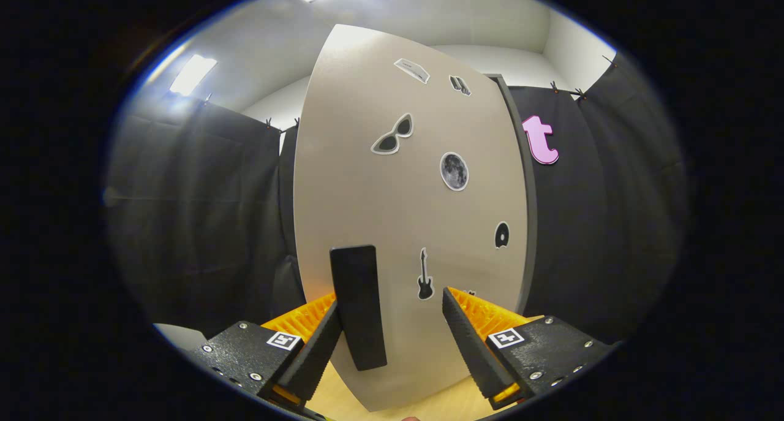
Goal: Open the shoe cabinet door, grab the shoes and put them into the shoe cabinet, then close the shoe cabinet door.
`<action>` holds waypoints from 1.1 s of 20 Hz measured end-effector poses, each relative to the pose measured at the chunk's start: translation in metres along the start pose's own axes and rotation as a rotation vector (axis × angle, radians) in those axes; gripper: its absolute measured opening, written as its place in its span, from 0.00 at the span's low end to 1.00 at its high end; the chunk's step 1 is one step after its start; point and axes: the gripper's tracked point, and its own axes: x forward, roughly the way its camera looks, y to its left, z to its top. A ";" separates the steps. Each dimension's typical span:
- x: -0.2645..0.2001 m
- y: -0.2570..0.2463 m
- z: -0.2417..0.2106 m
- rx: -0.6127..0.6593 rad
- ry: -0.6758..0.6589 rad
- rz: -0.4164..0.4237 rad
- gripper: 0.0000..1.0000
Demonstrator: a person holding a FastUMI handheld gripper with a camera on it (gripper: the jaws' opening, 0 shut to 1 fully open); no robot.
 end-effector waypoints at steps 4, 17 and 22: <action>0.045 0.025 -0.004 0.009 0.010 0.000 0.96; 0.145 0.044 -0.003 -0.041 0.003 -0.180 0.96; 0.165 0.052 -0.004 -0.050 -0.006 -0.279 0.95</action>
